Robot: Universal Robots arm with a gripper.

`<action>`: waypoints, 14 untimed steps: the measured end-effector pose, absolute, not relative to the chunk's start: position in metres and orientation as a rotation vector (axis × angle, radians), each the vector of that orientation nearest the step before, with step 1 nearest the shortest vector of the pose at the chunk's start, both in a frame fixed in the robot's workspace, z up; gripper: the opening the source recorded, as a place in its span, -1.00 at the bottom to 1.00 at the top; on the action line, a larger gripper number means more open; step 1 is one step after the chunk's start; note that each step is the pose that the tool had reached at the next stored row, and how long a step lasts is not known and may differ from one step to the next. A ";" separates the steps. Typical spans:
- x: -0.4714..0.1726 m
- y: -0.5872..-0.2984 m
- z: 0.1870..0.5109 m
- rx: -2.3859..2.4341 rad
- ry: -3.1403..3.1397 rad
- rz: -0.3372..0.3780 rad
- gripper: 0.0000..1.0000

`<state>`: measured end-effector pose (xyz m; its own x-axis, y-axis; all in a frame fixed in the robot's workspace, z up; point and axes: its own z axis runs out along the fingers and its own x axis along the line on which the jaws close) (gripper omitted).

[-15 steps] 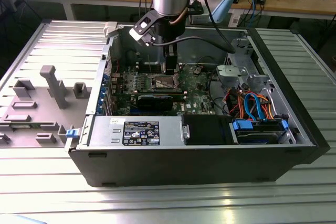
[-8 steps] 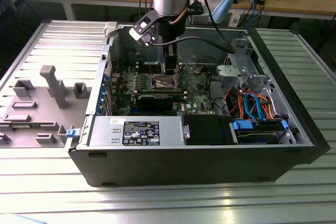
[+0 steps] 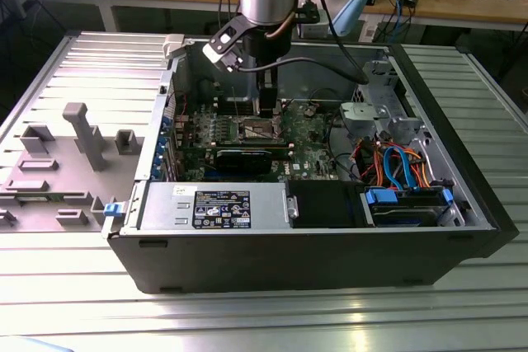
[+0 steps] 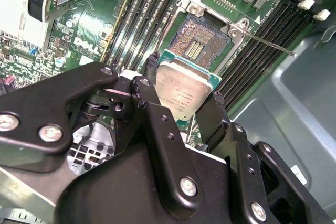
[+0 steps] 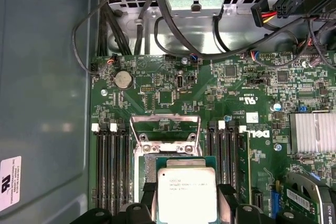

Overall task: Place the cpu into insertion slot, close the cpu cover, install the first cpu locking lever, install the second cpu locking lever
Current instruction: 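Place the cpu into insertion slot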

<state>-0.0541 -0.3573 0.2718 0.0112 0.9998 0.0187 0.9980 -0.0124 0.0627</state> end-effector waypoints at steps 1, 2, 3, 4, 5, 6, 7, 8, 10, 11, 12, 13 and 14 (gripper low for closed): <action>-0.054 -0.357 0.272 2.214 2.182 0.089 0.09; -0.054 -0.357 0.272 2.218 2.178 0.089 0.09; -0.054 -0.357 0.272 2.221 2.175 0.089 0.09; -0.054 -0.357 0.272 2.223 2.173 0.089 0.09; -0.054 -0.357 0.272 2.225 2.170 0.089 0.09; -0.054 -0.357 0.272 2.227 2.169 0.089 0.09; -0.054 -0.357 0.272 2.229 2.166 0.089 0.09; -0.054 -0.357 0.272 2.239 2.156 0.089 0.09; -0.054 -0.357 0.272 2.250 2.143 0.088 0.09; -0.054 -0.357 0.272 2.252 2.141 0.088 0.09; -0.054 -0.357 0.272 2.253 2.140 0.088 0.09; -0.054 -0.357 0.272 2.255 2.138 0.088 0.09; -0.054 -0.357 0.272 2.256 2.137 0.088 0.09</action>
